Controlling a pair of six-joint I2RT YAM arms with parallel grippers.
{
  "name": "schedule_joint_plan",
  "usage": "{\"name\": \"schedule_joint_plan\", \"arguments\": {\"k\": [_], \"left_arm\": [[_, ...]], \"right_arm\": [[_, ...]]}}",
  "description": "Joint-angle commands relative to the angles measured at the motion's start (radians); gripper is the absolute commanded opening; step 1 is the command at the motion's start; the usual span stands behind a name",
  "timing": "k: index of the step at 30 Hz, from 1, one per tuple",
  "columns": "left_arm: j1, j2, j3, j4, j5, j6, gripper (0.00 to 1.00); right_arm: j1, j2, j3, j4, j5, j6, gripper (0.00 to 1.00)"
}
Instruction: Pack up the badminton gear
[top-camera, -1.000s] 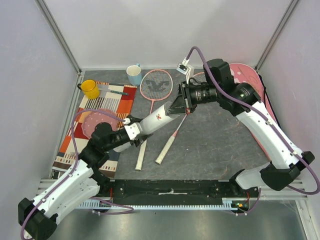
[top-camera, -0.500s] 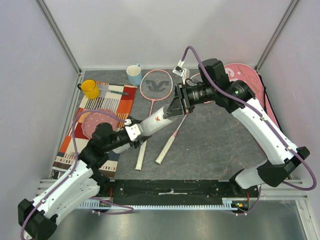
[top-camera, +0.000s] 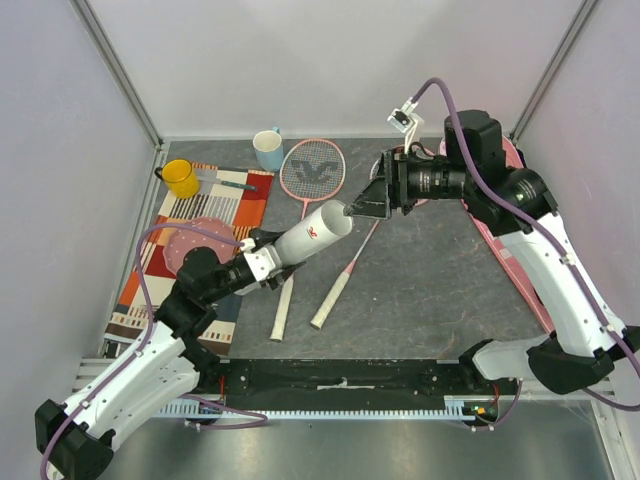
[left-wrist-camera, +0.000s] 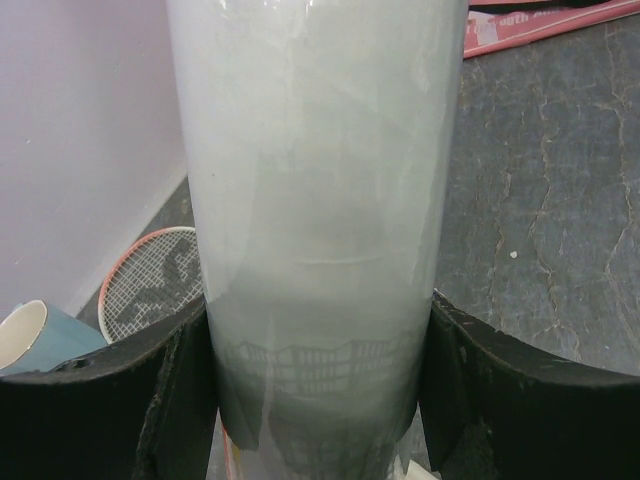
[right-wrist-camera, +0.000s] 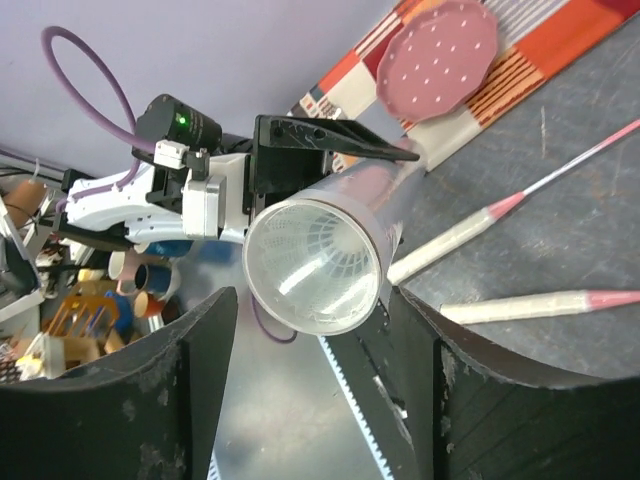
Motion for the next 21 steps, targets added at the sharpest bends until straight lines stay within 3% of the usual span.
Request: {"name": "schedule_joint_plan", "arguments": {"k": [1,2,4,5,6,11,21], "left_arm": [[-0.005,-0.011,0.048,0.098,0.015,0.009,0.33],[-0.005,-0.009,0.047,0.100,0.015,0.009,0.33],[-0.005,-0.007,0.050,0.100,0.017,0.007,0.33],[-0.005,-0.006,0.048,0.098,0.015,0.007,0.33],[-0.005,-0.007,0.048,0.100,0.014,0.006,0.33],[-0.007,-0.001,0.048,0.100,0.021,0.006,0.33],[-0.007,0.000,0.050,0.100,0.029,0.004,0.33]], "right_arm": [[-0.012,-0.050,-0.042,0.106,0.012,-0.001,0.70],[-0.012,-0.055,-0.058,0.167,0.003,0.013,0.62],[-0.003,-0.073,-0.123,0.236,-0.002,0.074,0.35],[0.003,-0.080,-0.149,0.313,-0.020,0.098,0.17],[0.015,-0.080,-0.181,0.336,-0.030,0.114,0.12],[0.042,-0.071,-0.192,0.360,0.001,0.112,0.00],[0.054,-0.011,-0.160,0.341,-0.002,0.102,0.00]]}}
